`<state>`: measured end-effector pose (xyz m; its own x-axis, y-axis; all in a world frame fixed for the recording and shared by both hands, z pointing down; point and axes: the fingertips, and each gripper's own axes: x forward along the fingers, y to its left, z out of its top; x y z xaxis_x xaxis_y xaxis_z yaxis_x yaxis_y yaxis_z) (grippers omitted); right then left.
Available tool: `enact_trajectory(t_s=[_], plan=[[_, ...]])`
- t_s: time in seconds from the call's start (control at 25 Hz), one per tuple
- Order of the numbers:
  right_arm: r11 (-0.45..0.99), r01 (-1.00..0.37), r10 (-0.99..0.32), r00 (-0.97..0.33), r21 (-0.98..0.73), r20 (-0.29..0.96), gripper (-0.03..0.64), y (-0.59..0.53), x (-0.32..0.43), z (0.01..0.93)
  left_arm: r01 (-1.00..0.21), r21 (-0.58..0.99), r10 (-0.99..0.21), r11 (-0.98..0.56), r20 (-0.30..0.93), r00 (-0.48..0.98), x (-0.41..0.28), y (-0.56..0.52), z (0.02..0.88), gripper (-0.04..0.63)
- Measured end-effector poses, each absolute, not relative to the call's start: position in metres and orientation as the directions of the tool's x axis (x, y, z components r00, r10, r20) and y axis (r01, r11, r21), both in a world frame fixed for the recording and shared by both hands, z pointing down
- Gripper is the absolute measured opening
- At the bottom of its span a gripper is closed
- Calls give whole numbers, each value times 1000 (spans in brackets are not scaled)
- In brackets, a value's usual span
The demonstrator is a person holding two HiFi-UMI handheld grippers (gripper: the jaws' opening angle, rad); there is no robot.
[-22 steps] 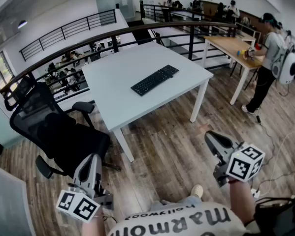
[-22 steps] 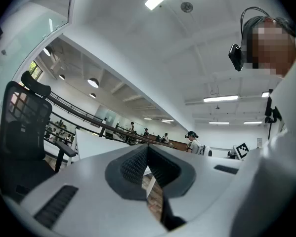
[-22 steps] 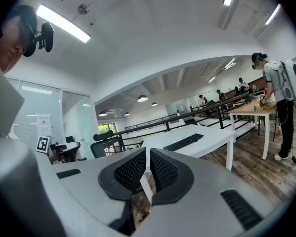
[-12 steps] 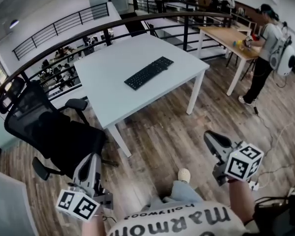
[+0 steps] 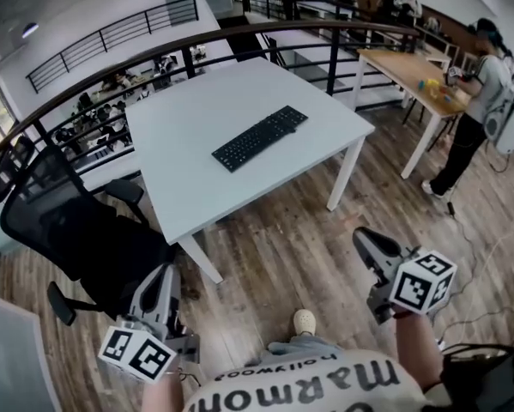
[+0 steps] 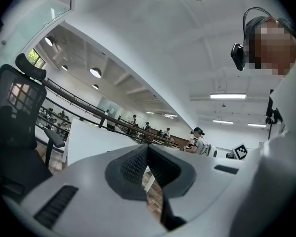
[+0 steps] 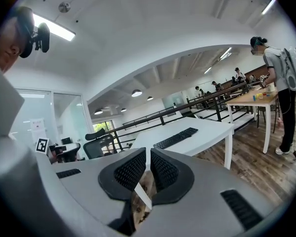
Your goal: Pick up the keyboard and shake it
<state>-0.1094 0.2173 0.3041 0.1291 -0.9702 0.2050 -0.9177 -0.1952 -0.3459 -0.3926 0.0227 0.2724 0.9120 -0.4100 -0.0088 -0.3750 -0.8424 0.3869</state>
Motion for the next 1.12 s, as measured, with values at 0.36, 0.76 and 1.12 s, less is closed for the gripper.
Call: enact_trajectory(t_s=[0.36, 0.76, 1.12], plan=[[-120, -940, -976, 52, -319, 212, 52, 172, -29, 296, -365, 400, -406, -840, -19, 914, -294, 5, 270, 2], [-45, -934, -970, -44, -354, 239, 52, 138, 37, 323, -406, 420, -450, -811, -5, 893, -218, -15, 289, 2], [-9, -900, -956, -121, -436, 267, 52, 122, 58, 349, -412, 437, -439, -799, 44, 897, -173, -15, 303, 2]])
